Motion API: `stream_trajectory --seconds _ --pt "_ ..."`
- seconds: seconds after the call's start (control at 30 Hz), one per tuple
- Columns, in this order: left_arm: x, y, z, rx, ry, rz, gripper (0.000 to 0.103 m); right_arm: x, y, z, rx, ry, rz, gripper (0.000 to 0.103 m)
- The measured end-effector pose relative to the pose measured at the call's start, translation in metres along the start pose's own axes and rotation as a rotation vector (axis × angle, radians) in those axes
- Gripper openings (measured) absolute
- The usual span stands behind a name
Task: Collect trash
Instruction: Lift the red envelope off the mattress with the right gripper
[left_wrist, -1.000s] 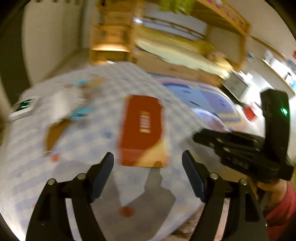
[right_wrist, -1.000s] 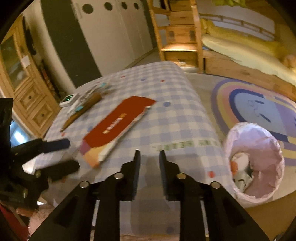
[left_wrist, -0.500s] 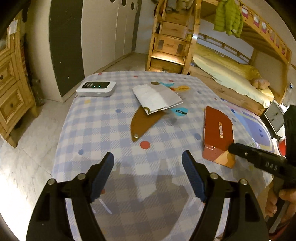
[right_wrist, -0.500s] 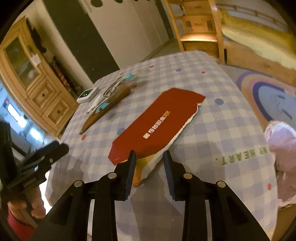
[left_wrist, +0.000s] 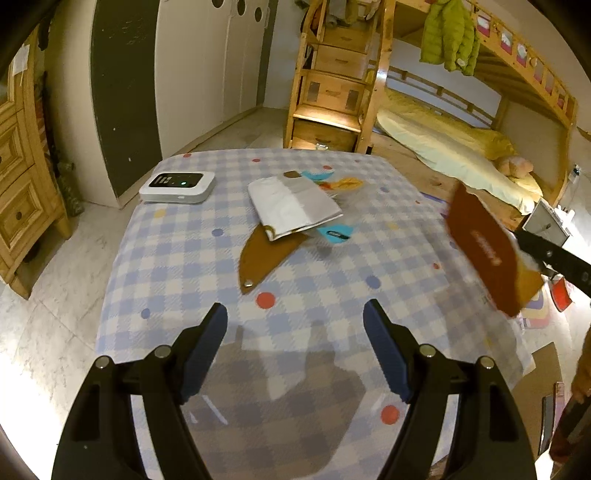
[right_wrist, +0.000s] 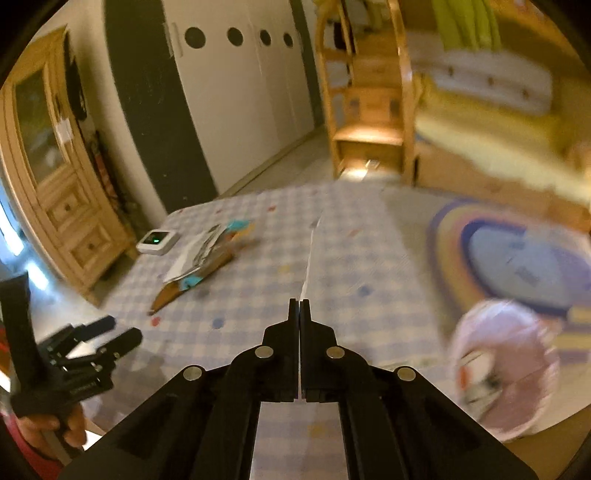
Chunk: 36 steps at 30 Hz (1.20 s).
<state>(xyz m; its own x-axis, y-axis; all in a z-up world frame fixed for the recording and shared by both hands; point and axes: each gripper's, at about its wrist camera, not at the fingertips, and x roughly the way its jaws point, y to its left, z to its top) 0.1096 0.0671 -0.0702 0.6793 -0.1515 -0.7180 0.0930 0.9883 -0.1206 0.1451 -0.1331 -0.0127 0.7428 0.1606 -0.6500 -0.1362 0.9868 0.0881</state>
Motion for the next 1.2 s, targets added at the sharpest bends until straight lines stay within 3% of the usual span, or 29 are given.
stream_trajectory --seconds 0.1,0.3,0.53,0.9,0.97,1.03,1.1,1.2 --pt "0.002 -0.003 0.0 -0.004 0.001 -0.013 0.074 -0.002 -0.001 -0.003 -0.03 0.007 -0.022 0.0" --pt "0.004 -0.004 -0.005 -0.001 0.012 -0.011 0.074 0.013 -0.004 -0.018 -0.025 0.075 0.044 0.0" --pt "0.004 -0.003 -0.004 -0.015 0.009 -0.009 0.074 -0.003 -0.011 -0.016 0.018 0.033 0.092 0.0" --pt "0.007 -0.011 -0.005 0.01 0.019 -0.013 0.074 -0.004 -0.02 -0.026 0.029 0.031 0.059 0.004" --pt "0.007 -0.011 -0.005 0.011 0.017 -0.012 0.074 -0.005 -0.025 -0.026 0.039 0.034 0.062 0.009" --pt "0.008 -0.011 -0.005 0.01 0.018 -0.014 0.074 -0.004 -0.026 -0.027 0.037 0.043 0.066 0.029" --pt "0.008 -0.011 -0.005 0.011 0.02 -0.011 0.074 -0.003 -0.026 -0.027 0.03 0.046 0.067 0.035" --pt "0.008 -0.013 -0.006 0.013 0.023 -0.008 0.074 -0.002 -0.025 -0.026 0.017 0.036 0.024 0.035"
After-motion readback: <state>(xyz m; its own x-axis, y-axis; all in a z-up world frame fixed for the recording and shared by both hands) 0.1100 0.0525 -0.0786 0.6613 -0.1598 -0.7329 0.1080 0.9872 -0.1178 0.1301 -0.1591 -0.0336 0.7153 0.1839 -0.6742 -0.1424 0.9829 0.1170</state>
